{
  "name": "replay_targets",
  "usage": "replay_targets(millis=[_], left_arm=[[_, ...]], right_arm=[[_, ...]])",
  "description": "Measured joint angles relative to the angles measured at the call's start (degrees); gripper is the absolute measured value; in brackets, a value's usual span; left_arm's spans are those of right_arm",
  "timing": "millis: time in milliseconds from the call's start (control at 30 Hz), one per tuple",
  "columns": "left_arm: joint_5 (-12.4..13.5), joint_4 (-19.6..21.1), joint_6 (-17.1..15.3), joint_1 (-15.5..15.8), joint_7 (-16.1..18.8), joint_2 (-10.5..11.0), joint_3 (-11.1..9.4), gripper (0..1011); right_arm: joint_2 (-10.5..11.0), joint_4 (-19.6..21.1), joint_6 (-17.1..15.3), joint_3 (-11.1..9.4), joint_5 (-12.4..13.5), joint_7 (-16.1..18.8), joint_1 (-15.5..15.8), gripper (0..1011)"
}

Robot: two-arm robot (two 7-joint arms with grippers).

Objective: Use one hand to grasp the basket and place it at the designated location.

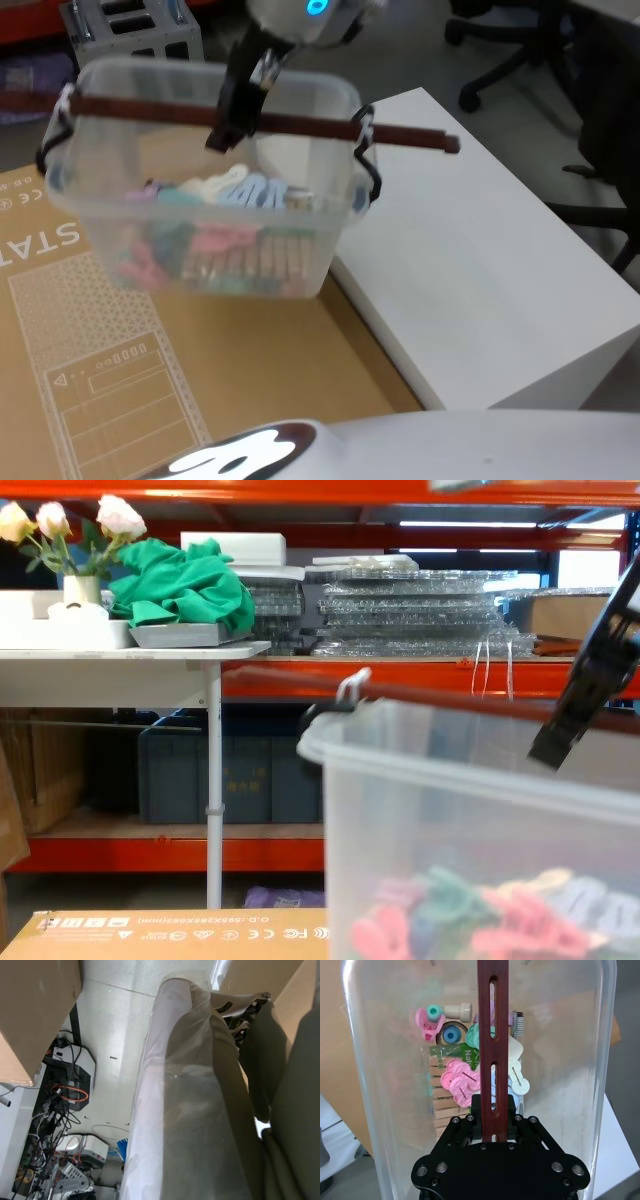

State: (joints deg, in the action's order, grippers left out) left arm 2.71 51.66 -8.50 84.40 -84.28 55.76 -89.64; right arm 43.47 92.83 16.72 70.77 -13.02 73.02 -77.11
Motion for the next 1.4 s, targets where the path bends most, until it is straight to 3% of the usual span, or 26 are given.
replay_targets(millis=[433, 867, 1400], left_arm=[[0.0, 0.0, 0.0, 0.0, 0.0, 0.0, 0.0, 0], [0.0, 0.0, 0.0, 0.0, 0.0, 0.0, 0.0, 0], [0.0, 0.0, 0.0, 0.0, 0.0, 0.0, 0.0, 0]], right_arm=[[3.45, -3.22, -6.15, -3.59, -0.31, 2.12, -1.3, 240], [5.22, -11.15, -10.98, -6.71, -0.8, 4.04, -2.19, 240], [6.01, -18.73, -17.88, -8.16, -4.87, 4.95, -1.9, 240]])
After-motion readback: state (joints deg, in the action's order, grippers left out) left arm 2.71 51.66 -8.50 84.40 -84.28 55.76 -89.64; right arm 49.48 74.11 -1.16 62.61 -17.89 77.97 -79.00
